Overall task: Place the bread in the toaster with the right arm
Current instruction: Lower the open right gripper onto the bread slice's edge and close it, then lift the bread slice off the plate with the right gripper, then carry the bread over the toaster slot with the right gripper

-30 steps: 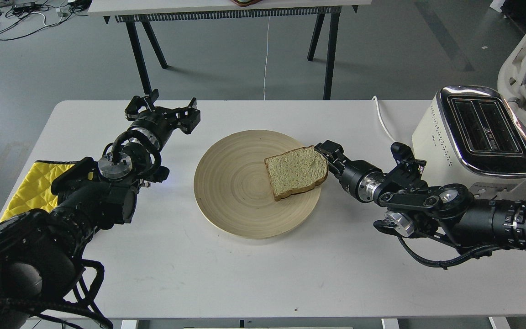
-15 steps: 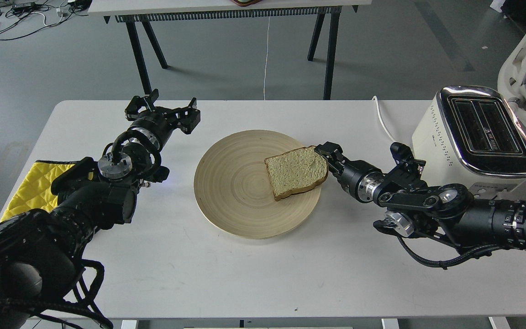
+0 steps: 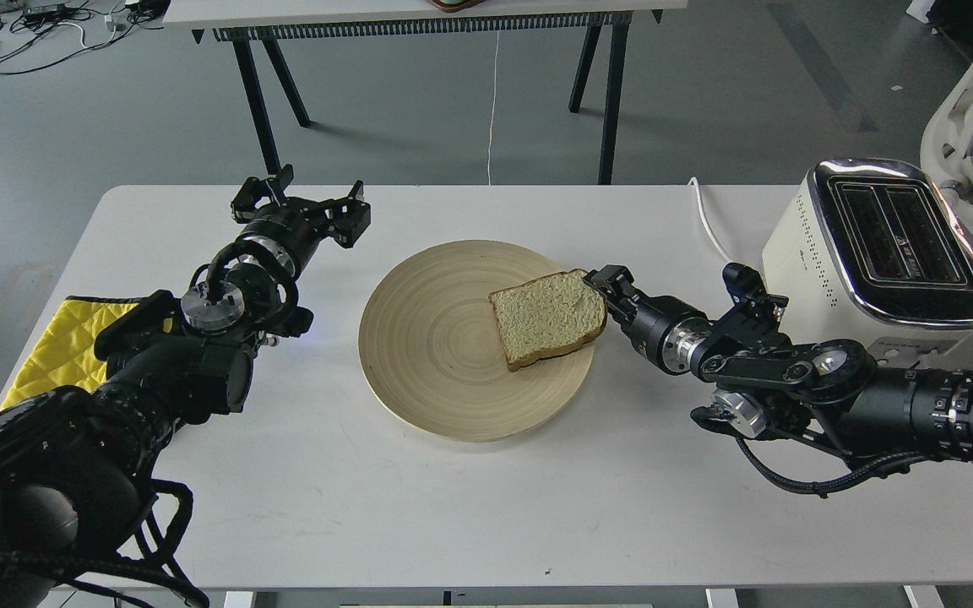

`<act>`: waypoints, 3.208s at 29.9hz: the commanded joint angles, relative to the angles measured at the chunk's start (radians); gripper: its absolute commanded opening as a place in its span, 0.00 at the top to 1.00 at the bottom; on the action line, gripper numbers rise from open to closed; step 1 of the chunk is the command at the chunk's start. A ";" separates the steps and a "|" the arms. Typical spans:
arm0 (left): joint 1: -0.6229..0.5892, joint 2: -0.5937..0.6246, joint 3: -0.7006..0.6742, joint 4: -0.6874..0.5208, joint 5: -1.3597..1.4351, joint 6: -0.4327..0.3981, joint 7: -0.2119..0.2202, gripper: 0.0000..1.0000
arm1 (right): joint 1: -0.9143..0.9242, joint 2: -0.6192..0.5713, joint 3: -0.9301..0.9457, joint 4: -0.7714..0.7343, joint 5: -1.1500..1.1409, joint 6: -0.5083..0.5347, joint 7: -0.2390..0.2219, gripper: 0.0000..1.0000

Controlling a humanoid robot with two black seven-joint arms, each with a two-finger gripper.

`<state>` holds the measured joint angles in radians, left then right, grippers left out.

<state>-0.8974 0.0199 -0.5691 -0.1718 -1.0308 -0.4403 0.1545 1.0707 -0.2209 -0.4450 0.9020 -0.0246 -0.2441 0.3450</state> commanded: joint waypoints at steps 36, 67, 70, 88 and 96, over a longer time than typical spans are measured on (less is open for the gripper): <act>0.000 0.000 0.000 0.000 0.000 0.000 0.000 0.00 | 0.008 -0.012 0.011 0.026 0.006 0.005 -0.001 0.82; 0.000 0.000 0.000 0.000 0.000 0.000 0.000 0.00 | 0.244 -0.248 0.149 0.209 0.000 -0.017 -0.001 0.85; 0.000 0.000 0.000 0.000 0.000 0.000 0.000 0.00 | 0.287 -0.314 0.143 0.206 -0.020 -0.017 -0.001 0.85; 0.000 0.000 0.000 0.000 0.000 0.000 0.000 0.00 | 0.439 -0.701 0.129 0.222 -0.265 0.026 -0.012 0.84; 0.000 0.000 0.000 0.000 0.000 0.000 0.000 0.00 | 0.468 -0.906 0.111 0.321 -0.474 0.080 -0.046 0.84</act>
<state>-0.8974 0.0199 -0.5691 -0.1718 -1.0308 -0.4402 0.1548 1.5350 -1.0684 -0.3201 1.2057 -0.4226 -0.1826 0.3133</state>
